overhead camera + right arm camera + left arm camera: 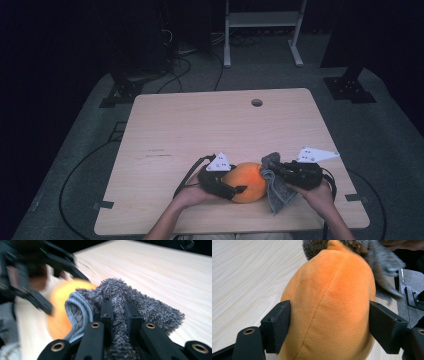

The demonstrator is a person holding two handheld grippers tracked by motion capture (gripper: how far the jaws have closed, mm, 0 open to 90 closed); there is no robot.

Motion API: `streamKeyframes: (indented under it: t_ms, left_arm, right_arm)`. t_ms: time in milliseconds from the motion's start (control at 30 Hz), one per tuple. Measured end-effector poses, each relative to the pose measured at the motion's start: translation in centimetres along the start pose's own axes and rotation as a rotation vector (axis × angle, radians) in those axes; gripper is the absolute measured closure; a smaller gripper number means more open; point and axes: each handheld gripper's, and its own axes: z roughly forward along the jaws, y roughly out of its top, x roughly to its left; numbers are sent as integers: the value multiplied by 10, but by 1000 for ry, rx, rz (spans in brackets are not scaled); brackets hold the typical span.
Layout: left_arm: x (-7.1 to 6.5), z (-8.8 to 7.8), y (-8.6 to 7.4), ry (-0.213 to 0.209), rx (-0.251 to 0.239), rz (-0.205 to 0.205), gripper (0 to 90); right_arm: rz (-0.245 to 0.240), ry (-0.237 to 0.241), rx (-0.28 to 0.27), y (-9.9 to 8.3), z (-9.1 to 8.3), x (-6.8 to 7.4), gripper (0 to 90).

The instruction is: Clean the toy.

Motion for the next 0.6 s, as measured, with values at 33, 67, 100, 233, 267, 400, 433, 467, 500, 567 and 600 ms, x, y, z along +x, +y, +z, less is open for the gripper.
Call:
streamKeyframes:
  t_ms: [33, 67, 100, 233, 267, 400, 433, 467, 500, 567, 600]
  left_arm:
    - [0, 0, 0, 2, -3, 0, 239]
    - [0, 1, 0, 6, -5, -1, 243]
    - [0, 1, 0, 8, -8, -4, 247]
    - [-3, 5, 1, 17, -23, 0, 250]
    - [-4, 6, 1, 20, -23, 4, 249]
    - [-6, 4, 2, -15, -37, 51, 188]
    - [-5, 1, 1, -28, -34, 62, 172]
    - [-2, -1, 1, -36, -39, 55, 155]
    - [1, -4, 1, -42, -39, 48, 144]
    - [5, -7, 1, -26, -35, 36, 111]
    - [7, -8, 1, -24, -39, 27, 100]
  right_arm:
    - [8, -10, 1, -1, -2, -1, 789]
    - [10, -10, -9, -1, -3, -2, 790]
    - [9, -10, -22, 1, -6, -1, 790]
    - [-26, 23, -81, 15, -13, 14, 790]
    - [-43, 33, -88, 19, -12, 20, 790]
    - [-115, 62, -61, 27, -2, 40, 790]
    - [-127, 65, -42, 27, 1, 41, 790]
    - [-133, 62, -31, 26, 3, 42, 790]
    - [-137, 55, -24, 24, 4, 42, 790]
    - [-130, 54, -15, 22, 4, 39, 790]
    - [-125, 49, -15, 21, 3, 38, 789]
